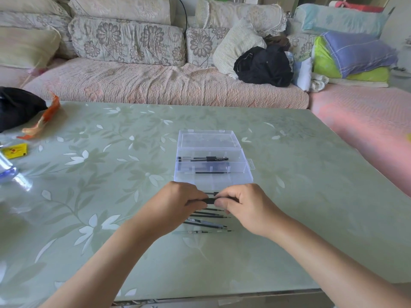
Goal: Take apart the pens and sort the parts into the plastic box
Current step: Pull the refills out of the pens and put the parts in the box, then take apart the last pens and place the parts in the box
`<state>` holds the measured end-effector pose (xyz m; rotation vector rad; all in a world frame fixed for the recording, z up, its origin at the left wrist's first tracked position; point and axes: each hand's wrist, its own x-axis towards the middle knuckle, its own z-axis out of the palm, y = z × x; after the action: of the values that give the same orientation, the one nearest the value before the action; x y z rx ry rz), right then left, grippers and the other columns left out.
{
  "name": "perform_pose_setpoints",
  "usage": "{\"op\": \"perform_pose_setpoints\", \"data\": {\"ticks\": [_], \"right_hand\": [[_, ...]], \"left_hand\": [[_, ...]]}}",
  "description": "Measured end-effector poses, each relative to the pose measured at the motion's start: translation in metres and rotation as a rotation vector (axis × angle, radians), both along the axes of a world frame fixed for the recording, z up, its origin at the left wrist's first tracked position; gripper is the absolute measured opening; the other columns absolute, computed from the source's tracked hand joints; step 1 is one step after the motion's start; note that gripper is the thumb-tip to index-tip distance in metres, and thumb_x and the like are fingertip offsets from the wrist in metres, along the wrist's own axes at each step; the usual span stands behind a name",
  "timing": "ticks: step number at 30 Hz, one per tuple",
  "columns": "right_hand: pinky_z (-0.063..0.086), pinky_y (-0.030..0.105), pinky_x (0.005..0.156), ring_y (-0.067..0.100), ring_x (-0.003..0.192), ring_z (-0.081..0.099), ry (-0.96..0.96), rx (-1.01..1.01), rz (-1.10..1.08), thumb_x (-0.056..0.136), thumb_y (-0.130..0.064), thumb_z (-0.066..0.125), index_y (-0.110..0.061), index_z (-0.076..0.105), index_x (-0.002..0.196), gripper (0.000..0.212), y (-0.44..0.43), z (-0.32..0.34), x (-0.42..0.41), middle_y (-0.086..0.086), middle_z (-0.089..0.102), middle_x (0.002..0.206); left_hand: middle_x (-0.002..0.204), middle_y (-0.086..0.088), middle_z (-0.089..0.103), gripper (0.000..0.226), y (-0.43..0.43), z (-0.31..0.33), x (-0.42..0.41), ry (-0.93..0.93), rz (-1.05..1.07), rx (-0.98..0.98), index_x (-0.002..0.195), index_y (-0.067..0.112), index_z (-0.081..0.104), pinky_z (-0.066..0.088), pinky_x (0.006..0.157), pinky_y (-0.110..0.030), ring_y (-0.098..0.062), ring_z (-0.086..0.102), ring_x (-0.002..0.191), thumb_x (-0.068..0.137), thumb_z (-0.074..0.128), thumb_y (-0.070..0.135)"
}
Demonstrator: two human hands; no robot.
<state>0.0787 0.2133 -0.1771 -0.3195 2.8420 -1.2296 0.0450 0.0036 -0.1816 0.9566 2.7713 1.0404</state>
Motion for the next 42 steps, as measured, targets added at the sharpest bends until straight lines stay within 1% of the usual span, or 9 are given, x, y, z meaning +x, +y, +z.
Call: {"op": "perform_pose_setpoints", "data": {"ticks": [4,7,14,18,24,27,30,35,42], "right_hand": [[0.046,0.036,0.063,0.023,0.065,0.053,-0.038,0.056,0.003,0.093,-0.031,0.059,-0.027,0.069,0.085,0.013,0.000,-0.003,0.001,0.004,0.063,0.073],[0.046,0.031,0.070,0.005,0.072,0.051,0.055,0.258,0.033,0.093,-0.032,0.058,-0.033,0.069,0.099,0.013,0.000,0.001,0.000,-0.012,0.057,0.086],[0.042,0.028,0.067,0.008,0.081,0.051,0.240,0.407,-0.163,0.094,-0.029,0.056,-0.040,0.068,0.106,0.020,0.005,0.019,-0.030,-0.014,0.060,0.094],[0.045,0.029,0.072,0.018,0.094,0.059,0.301,0.528,-0.272,0.092,-0.028,0.056,-0.036,0.070,0.106,0.020,0.006,0.026,-0.070,-0.011,0.065,0.101],[0.044,0.031,0.084,0.021,0.111,0.057,0.208,0.739,-0.210,0.093,-0.026,0.054,-0.032,0.069,0.112,0.024,-0.002,0.030,-0.126,-0.006,0.066,0.117],[0.041,0.029,0.076,0.023,0.109,0.058,0.122,0.840,-0.140,0.092,-0.025,0.054,-0.033,0.070,0.109,0.025,-0.006,0.030,-0.143,-0.005,0.067,0.114],[0.041,0.028,0.073,0.021,0.103,0.059,0.038,0.814,-0.085,0.091,-0.023,0.057,-0.032,0.070,0.106,0.021,-0.009,0.027,-0.151,-0.006,0.068,0.107],[0.046,0.031,0.088,0.018,0.112,0.056,0.034,0.826,-0.051,0.093,-0.019,0.055,-0.034,0.065,0.119,0.031,-0.010,0.027,-0.147,-0.009,0.066,0.119],[0.043,0.031,0.089,0.018,0.116,0.054,0.217,0.738,-0.094,0.094,-0.021,0.053,-0.033,0.062,0.123,0.033,0.000,0.031,-0.118,-0.009,0.056,0.130]], "left_hand": [[0.077,0.008,0.063,0.012,0.004,0.001,-0.003,0.067,-0.024,-0.028,0.099,0.026,0.075,0.046,0.065,-0.029,-0.010,0.053,0.069,0.091,0.066,0.024],[0.080,0.016,0.060,0.016,0.010,0.000,-0.006,0.106,-0.021,-0.068,0.103,0.031,0.074,0.046,0.067,-0.025,-0.003,0.051,0.072,0.090,0.067,0.026],[0.113,0.012,0.061,0.041,-0.001,0.008,-0.023,0.495,0.203,-0.042,0.115,0.031,0.066,0.042,0.087,-0.031,-0.018,0.050,0.105,0.076,0.078,0.029],[0.112,0.013,0.058,0.028,-0.013,0.011,-0.032,0.393,0.235,-0.026,0.112,0.033,0.067,0.041,0.089,-0.029,-0.015,0.045,0.105,0.084,0.071,0.031],[0.122,0.011,0.055,0.031,-0.023,-0.001,-0.038,0.212,0.160,-0.115,0.120,0.033,0.063,0.033,0.086,-0.022,-0.013,0.042,0.112,0.090,0.064,0.038],[0.124,0.010,0.055,0.031,-0.024,-0.004,-0.042,0.187,0.143,-0.123,0.121,0.032,0.062,0.032,0.084,-0.022,-0.013,0.041,0.114,0.091,0.063,0.039],[0.123,0.009,0.056,0.030,-0.024,-0.006,-0.043,0.173,0.129,-0.109,0.120,0.030,0.063,0.038,0.090,-0.026,-0.014,0.040,0.113,0.091,0.063,0.037],[0.124,0.009,0.055,0.030,-0.023,-0.007,-0.042,0.177,0.122,-0.111,0.120,0.030,0.063,0.038,0.100,-0.031,-0.015,0.040,0.117,0.092,0.062,0.037],[0.119,0.011,0.055,0.031,-0.018,-0.005,-0.038,0.264,0.130,-0.080,0.120,0.032,0.063,0.036,0.093,-0.025,-0.014,0.041,0.109,0.089,0.065,0.031]]}}
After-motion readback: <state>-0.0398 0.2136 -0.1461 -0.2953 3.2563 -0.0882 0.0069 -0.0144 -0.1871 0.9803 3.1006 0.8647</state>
